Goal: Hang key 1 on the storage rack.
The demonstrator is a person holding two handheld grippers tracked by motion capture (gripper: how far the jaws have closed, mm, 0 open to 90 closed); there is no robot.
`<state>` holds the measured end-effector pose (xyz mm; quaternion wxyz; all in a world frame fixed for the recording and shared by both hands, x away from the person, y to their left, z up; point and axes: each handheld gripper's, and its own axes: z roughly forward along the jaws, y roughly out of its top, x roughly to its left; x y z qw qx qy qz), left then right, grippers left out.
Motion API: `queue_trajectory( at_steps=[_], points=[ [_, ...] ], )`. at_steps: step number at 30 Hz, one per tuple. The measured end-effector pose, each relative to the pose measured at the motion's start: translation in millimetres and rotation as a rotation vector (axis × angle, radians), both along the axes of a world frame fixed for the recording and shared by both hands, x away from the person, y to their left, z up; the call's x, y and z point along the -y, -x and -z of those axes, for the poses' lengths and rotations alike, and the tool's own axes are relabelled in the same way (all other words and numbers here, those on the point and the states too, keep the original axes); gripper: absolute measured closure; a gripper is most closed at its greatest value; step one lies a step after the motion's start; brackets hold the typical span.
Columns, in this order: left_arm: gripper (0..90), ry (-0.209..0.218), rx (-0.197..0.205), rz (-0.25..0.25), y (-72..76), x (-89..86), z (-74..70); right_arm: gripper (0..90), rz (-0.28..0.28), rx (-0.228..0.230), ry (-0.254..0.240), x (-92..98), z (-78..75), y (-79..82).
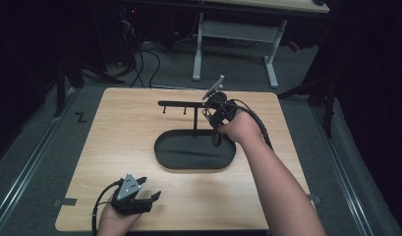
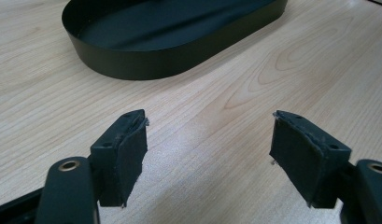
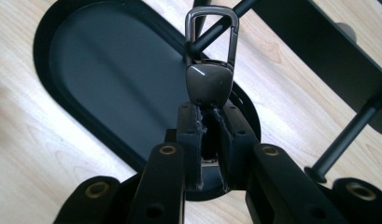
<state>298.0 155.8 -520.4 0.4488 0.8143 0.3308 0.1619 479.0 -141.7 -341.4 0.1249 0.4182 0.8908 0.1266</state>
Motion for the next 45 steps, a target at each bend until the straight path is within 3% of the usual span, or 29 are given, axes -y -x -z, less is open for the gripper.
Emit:
queue_trajectory(
  at_steps=[4,15,22,31,37,39,45],
  points=[
    [27.4,0.000,-0.001,0.004,0.1,0.2,0.2,80.1,0.031,0.026,0.007,-2.9,4.1,-3.1],
    [27.4,-0.008,-0.008,0.014,-0.4,0.1,0.8,79.6,0.045,0.010,0.015,-8.1,14.3,-8.1],
    [27.4,-0.001,-0.011,0.013,-1.4,0.5,2.1,68.9,0.050,0.029,-0.008,-8.9,13.1,-5.3],
    [27.4,-0.013,-0.014,0.025,-1.8,3.7,2.8,62.6,0.043,0.032,-0.027,12.9,12.3,18.8],
    [27.4,-0.021,-0.014,0.031,-1.8,6.9,4.0,58.2,0.076,0.030,-0.047,30.9,16.5,34.0],
    [27.3,-0.024,-0.014,0.032,-1.6,7.7,4.3,56.4,0.060,0.040,-0.040,42.7,22.1,41.3],
    [27.4,-0.029,-0.019,0.035,-1.8,8.9,5.6,56.8,0.082,0.033,-0.042,68.0,34.4,55.7]
  ],
)
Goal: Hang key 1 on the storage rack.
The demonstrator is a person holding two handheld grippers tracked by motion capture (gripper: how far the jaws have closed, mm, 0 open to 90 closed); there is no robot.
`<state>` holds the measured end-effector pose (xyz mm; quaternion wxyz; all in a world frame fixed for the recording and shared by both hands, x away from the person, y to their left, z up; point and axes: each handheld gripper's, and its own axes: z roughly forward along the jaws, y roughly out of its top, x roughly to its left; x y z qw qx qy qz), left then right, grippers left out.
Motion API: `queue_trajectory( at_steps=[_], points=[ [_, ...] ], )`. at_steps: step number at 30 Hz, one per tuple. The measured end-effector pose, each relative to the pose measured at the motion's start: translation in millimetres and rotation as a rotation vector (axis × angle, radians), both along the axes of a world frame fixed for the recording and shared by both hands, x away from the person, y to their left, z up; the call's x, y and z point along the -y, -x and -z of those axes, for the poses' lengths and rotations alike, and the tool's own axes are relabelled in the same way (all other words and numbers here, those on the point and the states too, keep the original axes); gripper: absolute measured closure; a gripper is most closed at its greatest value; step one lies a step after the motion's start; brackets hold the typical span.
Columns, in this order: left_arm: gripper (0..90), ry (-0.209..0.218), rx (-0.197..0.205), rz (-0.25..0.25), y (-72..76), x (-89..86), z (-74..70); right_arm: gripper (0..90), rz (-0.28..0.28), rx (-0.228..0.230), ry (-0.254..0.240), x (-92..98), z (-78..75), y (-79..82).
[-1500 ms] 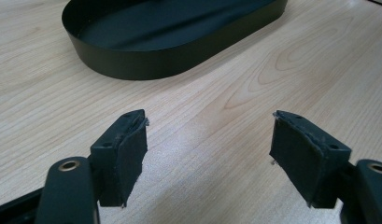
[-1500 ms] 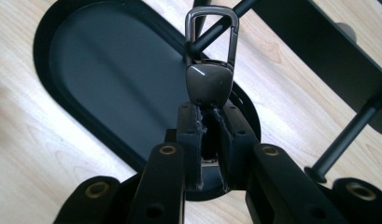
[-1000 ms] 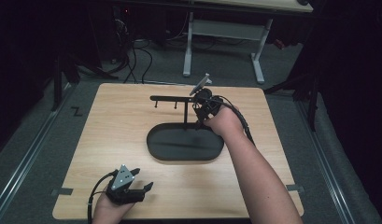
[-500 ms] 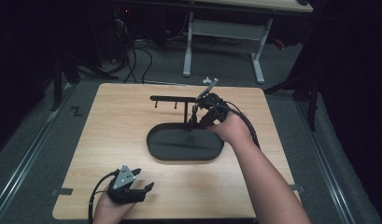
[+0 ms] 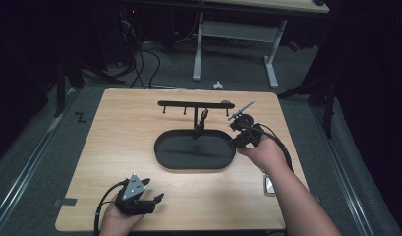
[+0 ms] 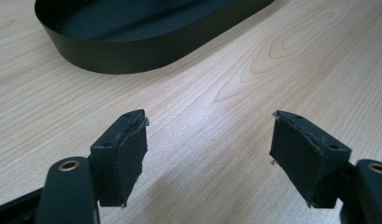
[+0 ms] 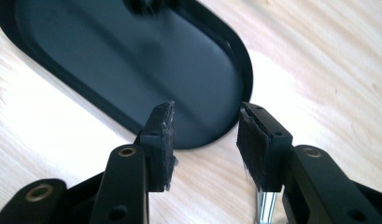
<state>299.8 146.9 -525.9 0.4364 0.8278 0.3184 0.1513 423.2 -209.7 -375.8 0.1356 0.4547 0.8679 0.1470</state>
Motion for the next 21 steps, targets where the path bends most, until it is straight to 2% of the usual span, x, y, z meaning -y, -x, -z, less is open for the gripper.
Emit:
queue_trajectory(
  at_steps=[6,8,16,21],
  points=[
    [27.4,-0.007,-0.003,0.003,0.1,0.9,0.9,57.3,0.039,-0.010,-0.009,20.8,8.6,10.5],
    [27.4,-0.012,-0.004,0.005,0.1,1.1,1.1,57.6,0.057,-0.012,-0.018,33.6,14.0,16.6],
    [27.4,-0.018,-0.011,0.009,0.8,2.5,2.4,58.8,0.090,-0.019,-0.031,59.4,26.2,29.7],
    [27.4,-0.023,-0.011,0.010,1.1,3.7,3.3,59.5,0.124,-0.045,-0.027,76.8,43.2,33.6]
  ],
)
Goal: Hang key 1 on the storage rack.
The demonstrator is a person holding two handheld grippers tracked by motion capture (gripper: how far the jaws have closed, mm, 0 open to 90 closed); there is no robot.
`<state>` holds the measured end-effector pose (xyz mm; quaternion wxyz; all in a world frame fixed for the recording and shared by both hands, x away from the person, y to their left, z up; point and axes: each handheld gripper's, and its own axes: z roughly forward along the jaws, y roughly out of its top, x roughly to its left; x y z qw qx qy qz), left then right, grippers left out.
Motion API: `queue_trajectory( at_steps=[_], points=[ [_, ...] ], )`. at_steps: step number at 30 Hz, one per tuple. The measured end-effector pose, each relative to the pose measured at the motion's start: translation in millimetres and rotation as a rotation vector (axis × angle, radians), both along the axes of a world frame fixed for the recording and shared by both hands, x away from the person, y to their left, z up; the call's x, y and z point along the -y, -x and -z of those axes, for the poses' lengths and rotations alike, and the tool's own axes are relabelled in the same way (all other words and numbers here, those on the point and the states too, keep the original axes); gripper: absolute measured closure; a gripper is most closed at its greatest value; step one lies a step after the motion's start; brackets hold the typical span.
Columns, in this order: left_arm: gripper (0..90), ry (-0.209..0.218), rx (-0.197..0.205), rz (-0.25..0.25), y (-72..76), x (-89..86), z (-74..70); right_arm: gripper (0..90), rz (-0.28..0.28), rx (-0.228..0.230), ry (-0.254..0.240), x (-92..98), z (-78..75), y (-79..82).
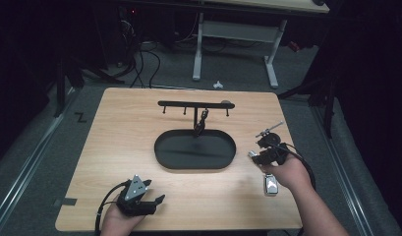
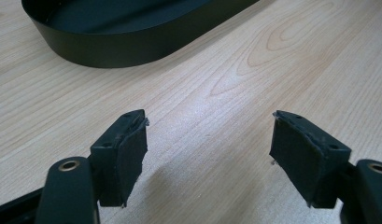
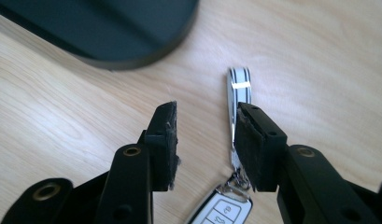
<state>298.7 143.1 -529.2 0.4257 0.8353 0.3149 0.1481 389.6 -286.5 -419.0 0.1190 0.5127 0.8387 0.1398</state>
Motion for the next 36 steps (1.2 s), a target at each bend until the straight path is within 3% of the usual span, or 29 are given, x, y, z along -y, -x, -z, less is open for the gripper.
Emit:
queue_trajectory(
  at_steps=[6,8,10,13,19,23,27,29,30,34,36],
  points=[
    [27.5,-0.008,-0.004,0.006,0.0,0.3,0.5,61.7,0.057,-0.030,0.020,20.0,26.6,0.7],
    [27.4,-0.008,-0.002,0.005,0.1,0.6,0.7,62.2,0.065,-0.035,0.024,21.4,28.1,0.6],
    [27.4,-0.009,-0.002,0.006,0.1,1.0,1.1,65.7,0.110,-0.036,0.032,30.5,36.1,-1.6],
    [27.4,-0.012,-0.005,0.009,0.1,1.3,1.4,78.2,0.147,-0.015,0.042,37.1,41.5,-6.3],
    [27.4,-0.022,-0.005,0.015,1.7,2.7,1.8,86.2,0.172,-0.019,0.029,37.8,55.6,-21.8],
    [27.4,-0.019,-0.006,0.011,1.4,1.5,2.2,89.3,0.160,-0.050,0.040,33.1,65.9,-29.9],
    [27.5,-0.017,-0.009,0.011,0.5,0.3,2.4,89.1,0.117,-0.085,0.025,27.0,68.2,-26.6],
    [27.4,-0.015,-0.010,0.011,0.2,0.4,2.4,88.8,0.087,-0.099,0.017,21.8,69.1,-20.9],
    [27.5,-0.017,-0.009,0.014,0.3,0.8,2.1,88.1,0.034,-0.105,0.009,15.6,69.4,-12.4],
    [27.4,-0.021,-0.009,0.022,0.9,2.7,2.1,85.2,-0.020,-0.113,-0.001,4.8,69.2,2.3],
    [27.4,-0.023,-0.010,0.026,1.2,3.5,2.1,80.9,-0.020,-0.096,-0.011,2.2,65.1,7.8]
  ],
)
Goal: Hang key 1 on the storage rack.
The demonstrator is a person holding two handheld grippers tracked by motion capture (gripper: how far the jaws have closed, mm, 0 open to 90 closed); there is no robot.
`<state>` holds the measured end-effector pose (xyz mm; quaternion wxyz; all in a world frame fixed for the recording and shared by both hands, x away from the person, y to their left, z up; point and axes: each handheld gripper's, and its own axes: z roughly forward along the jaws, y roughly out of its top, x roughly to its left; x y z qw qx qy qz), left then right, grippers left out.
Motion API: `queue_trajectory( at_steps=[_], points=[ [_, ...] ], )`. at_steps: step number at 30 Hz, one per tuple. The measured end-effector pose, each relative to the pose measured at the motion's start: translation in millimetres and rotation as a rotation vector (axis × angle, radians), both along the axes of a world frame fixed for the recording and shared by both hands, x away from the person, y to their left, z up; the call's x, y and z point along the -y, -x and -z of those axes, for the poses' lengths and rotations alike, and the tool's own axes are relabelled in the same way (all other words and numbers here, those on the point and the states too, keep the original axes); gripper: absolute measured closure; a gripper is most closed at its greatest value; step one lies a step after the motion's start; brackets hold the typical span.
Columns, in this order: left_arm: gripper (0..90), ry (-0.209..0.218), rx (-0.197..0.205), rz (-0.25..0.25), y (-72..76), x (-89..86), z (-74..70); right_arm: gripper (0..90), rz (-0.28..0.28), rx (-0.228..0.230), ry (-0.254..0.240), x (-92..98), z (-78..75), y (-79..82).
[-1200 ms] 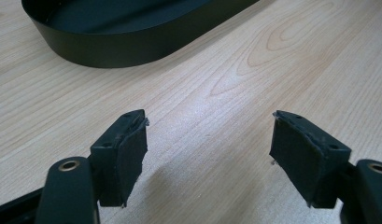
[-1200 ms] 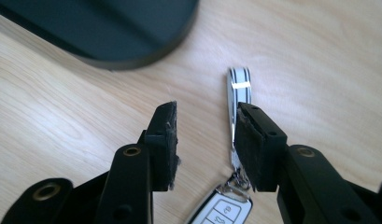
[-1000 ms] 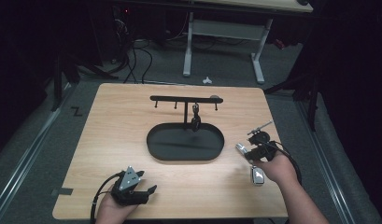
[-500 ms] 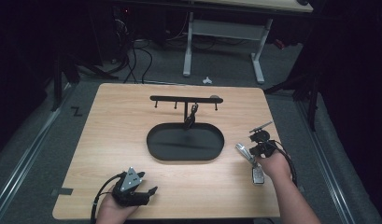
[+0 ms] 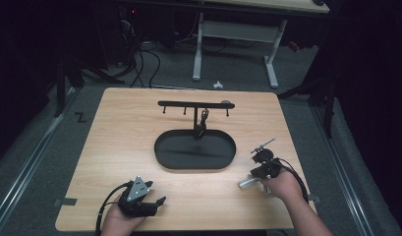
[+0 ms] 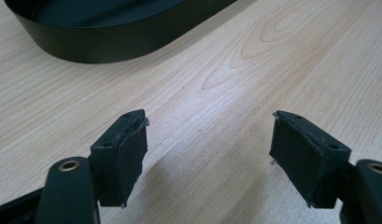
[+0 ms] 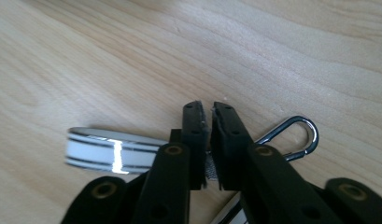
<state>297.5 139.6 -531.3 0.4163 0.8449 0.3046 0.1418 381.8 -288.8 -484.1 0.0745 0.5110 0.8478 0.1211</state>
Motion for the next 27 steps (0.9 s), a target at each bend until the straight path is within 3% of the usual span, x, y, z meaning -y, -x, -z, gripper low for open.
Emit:
queue_trajectory(
  at_steps=[4,7,8,9,13,15,21,22,24,25,27],
  points=[
    [27.4,0.001,0.001,-0.001,0.1,0.6,0.2,70.7,0.033,0.042,0.005,3.0,-13.2,3.4],
    [27.5,-0.001,0.002,0.000,-0.3,-0.4,-0.3,64.2,0.075,0.047,0.015,6.6,-15.7,1.8],
    [27.5,-0.001,0.002,-0.001,-0.4,-0.9,-0.4,55.3,0.113,0.054,0.026,9.9,-14.8,0.1],
    [27.4,0.003,0.001,-0.003,-0.5,-1.8,-0.7,54.7,0.138,0.058,0.028,11.4,-13.6,-0.6],
    [27.5,0.004,0.003,-0.003,-0.8,-2.4,-0.9,51.2,0.194,0.046,0.022,15.3,-8.7,-2.0],
    [27.4,0.004,0.002,0.000,-1.0,-2.0,-0.5,47.8,0.214,0.015,0.018,16.7,-0.8,-3.2],
    [27.5,0.000,0.004,-0.001,-1.3,-2.1,-0.6,53.9,0.244,-0.019,0.012,21.3,6.4,-5.2],
    [27.5,-0.001,0.002,0.000,-1.4,-2.0,-0.5,60.8,0.241,-0.026,0.022,21.7,6.3,-4.2],
    [27.4,-0.001,0.001,0.000,-1.3,-1.6,-0.3,63.6,0.232,-0.023,0.024,22.1,6.3,-4.1],
    [27.4,-0.005,0.002,0.003,-1.2,-1.1,-0.1,69.7,0.210,-0.023,0.023,20.5,6.2,-2.7],
    [27.4,-0.006,0.002,0.004,-1.2,-0.9,0.0,70.2,0.201,-0.025,0.032,20.0,5.6,-2.6]
  ],
)
